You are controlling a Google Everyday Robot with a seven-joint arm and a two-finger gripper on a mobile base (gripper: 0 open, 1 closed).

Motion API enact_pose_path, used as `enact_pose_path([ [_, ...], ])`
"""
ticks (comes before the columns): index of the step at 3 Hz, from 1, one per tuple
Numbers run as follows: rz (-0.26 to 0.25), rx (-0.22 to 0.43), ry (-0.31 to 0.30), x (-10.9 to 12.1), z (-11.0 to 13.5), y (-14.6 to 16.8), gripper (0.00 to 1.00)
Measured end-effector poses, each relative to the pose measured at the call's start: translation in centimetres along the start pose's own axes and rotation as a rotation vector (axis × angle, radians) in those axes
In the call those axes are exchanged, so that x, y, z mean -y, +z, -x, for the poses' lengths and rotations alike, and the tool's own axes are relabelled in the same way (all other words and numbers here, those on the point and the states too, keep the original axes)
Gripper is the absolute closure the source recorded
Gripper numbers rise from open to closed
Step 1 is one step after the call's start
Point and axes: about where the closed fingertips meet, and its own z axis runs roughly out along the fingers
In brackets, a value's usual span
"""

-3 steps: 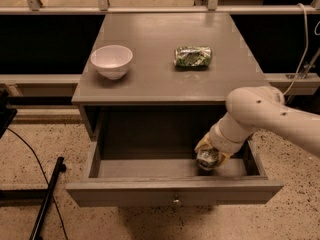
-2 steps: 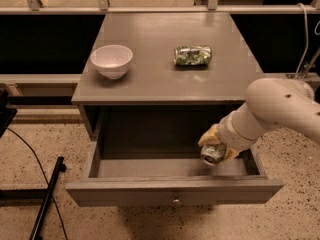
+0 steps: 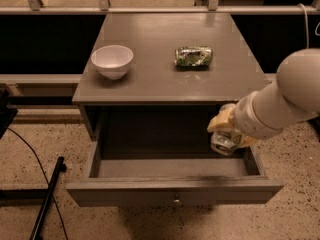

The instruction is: Pick 7up can from top drawer and place on counter

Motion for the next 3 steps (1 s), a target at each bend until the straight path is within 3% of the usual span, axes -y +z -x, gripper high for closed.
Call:
enact_pose_path([
  [1,0.051,-0.035,-0.008,0.8,-2.6,-3.3,0.65],
  [2,0.119,-0.054,-0.009,3.2,-7.8,-6.5,0.66],
  [3,0.145,-0.042,-0.007,4.9,-11.3,-7.4,0.66],
])
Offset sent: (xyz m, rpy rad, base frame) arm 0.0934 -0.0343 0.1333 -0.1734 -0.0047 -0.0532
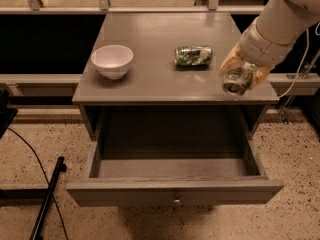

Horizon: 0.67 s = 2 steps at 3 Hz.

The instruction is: Pick 7up can from top drawer and place on counter

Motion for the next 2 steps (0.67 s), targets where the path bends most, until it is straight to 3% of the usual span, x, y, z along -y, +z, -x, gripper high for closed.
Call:
enact_pose_path([
  [2,0.060,0.081,0.024,1.3,-3.2,5.2,0.61],
])
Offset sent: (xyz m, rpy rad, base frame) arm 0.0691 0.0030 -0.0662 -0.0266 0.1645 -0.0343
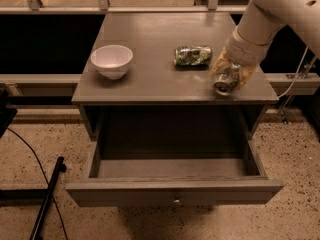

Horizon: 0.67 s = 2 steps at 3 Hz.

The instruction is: Pick 7up can from top drawer and place on counter

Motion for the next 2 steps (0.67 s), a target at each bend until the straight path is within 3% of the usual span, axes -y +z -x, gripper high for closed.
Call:
enact_pose_path([
  [2,0.004,0.029,0.001,0.30,-0.42,2.03,0.20],
])
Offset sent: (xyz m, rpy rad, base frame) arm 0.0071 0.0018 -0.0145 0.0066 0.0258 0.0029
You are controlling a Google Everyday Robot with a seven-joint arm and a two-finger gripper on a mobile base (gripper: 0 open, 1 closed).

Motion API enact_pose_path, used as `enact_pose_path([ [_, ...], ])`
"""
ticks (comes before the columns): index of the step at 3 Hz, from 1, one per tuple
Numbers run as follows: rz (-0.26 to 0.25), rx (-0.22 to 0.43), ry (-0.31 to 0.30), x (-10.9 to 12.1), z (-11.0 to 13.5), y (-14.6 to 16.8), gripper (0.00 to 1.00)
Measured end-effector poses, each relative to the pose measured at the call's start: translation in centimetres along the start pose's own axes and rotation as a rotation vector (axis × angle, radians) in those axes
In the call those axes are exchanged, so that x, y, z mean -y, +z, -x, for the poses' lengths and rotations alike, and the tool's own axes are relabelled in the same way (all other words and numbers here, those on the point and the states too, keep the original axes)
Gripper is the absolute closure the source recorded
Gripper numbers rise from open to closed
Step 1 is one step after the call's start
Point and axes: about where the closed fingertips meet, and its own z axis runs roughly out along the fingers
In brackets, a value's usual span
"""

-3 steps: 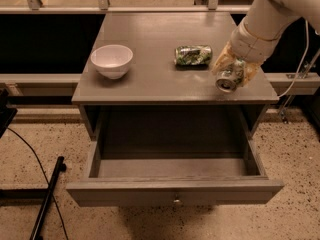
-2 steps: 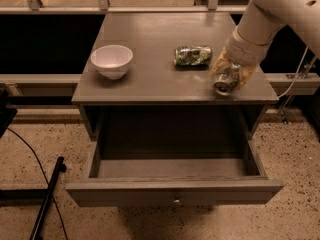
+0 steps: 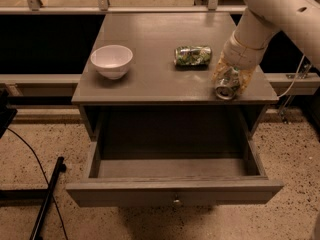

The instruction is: Pick 7up can from top drawer and place on counter

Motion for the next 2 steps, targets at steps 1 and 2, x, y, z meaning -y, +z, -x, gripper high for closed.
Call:
enact_pose_path([
  [1,-0.002,0.000,-0.001,0.11,-0.06,0.28,0.00],
  [2,-0.002,0.000,-0.001,0.11,-0.06,0.28,0.00],
])
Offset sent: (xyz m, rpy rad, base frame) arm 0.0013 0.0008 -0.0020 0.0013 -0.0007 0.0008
